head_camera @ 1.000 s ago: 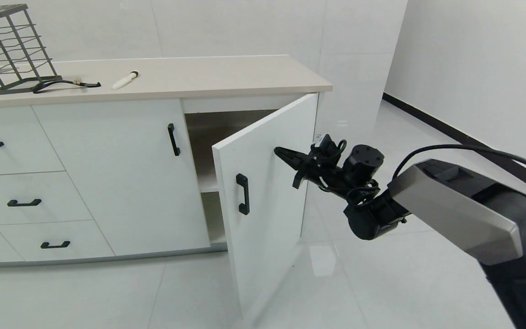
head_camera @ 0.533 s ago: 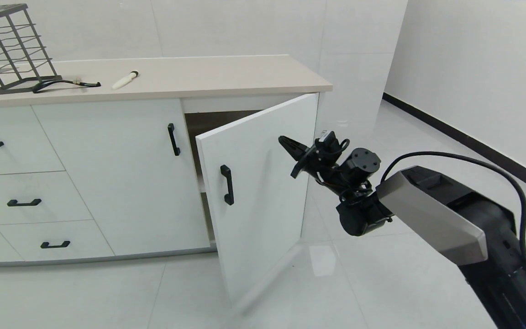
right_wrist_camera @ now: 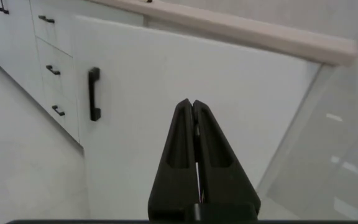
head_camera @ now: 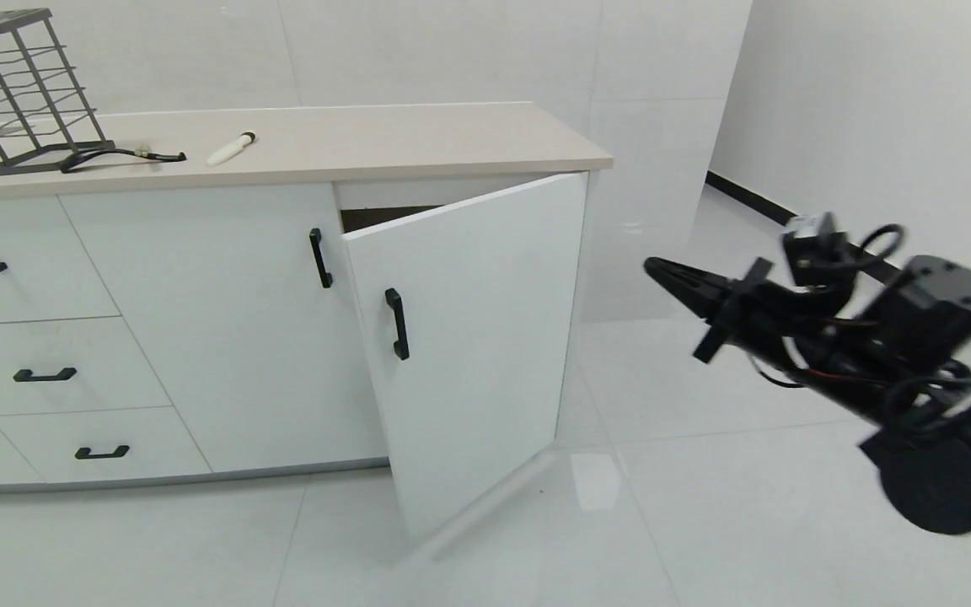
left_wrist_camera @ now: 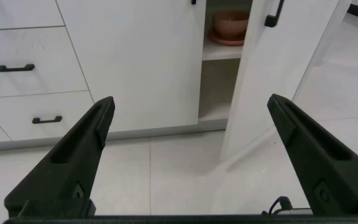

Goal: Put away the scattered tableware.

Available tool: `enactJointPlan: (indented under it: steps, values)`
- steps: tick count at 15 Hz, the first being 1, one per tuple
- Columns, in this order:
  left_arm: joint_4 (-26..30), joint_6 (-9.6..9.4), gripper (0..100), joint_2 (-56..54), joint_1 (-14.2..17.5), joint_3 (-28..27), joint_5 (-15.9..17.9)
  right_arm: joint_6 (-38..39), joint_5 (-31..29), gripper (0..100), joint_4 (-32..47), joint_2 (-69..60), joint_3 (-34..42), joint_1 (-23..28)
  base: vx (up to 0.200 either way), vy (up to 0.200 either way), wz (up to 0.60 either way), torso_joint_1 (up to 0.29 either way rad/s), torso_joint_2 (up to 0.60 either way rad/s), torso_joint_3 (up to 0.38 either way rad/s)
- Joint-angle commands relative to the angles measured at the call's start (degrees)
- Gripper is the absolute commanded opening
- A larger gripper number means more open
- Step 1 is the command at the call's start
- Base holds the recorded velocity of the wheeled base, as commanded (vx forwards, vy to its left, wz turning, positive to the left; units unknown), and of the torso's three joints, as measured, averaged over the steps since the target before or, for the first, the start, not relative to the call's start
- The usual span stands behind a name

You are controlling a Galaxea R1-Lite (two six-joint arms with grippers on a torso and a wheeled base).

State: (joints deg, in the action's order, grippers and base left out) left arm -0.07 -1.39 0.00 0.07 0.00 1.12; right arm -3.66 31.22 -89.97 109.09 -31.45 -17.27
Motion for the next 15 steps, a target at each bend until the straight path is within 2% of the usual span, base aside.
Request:
enactJointPlan:
  steps: [1,2,4,5,6,9,12,15]
  values:
    - [0.07,0.16,100,0.0,0.01,0.0,0.02,-0.12,1.3,0,-0.03,-34.21,24.16,7.43,0.0,0.0,0.0,0.0,0.0,0.0]
    - [0.07,0.25,100,0.09,0.01,0.0,0.02,-0.12,1.3,0,0.05,-40.36,26.71,9.01,0.0,0.0,0.0,0.0,0.0,0.0]
    - [0.07,0.42,100,0.0,0.01,0.0,0.02,-0.12,1.21,0,5.24,-53.81,28.46,12.62,0.0,0.0,0.0,0.0,0.0,0.0]
    - [0.07,0.42,100,0.0,0.01,0.0,0.02,-0.12,1.12,0,6.21,-55.39,28.55,12.79,0.0,0.0,0.0,0.0,0.0,0.0]
    - [0.07,0.6,100,0.0,0.01,0.0,0.02,-0.12,0.86,0,11.74,-63.83,28.64,13.93,0.0,0.0,0.0,0.0,0.0,0.0]
    - [0.07,0.69,100,0.0,0.01,0.0,0.02,0.05,-0.11,0,22.12,-77.1,29.17,15.78,0.0,0.0,0.0,0.0,0.0,0.0]
    - [0.07,0.69,100,0.0,0.01,0.0,0.02,-0.12,-0.46,0,35.56,-91.08,31.01,18.59,0.0,0.0,0.0,0.0,0.0,0.0]
    - [0.07,0.6,100,0.0,0.01,0.0,0.02,-0.21,-0.99,0,57.97,-107.95,31.36,17.89,0.0,0.0,0.0,0.0,0.0,0.0]
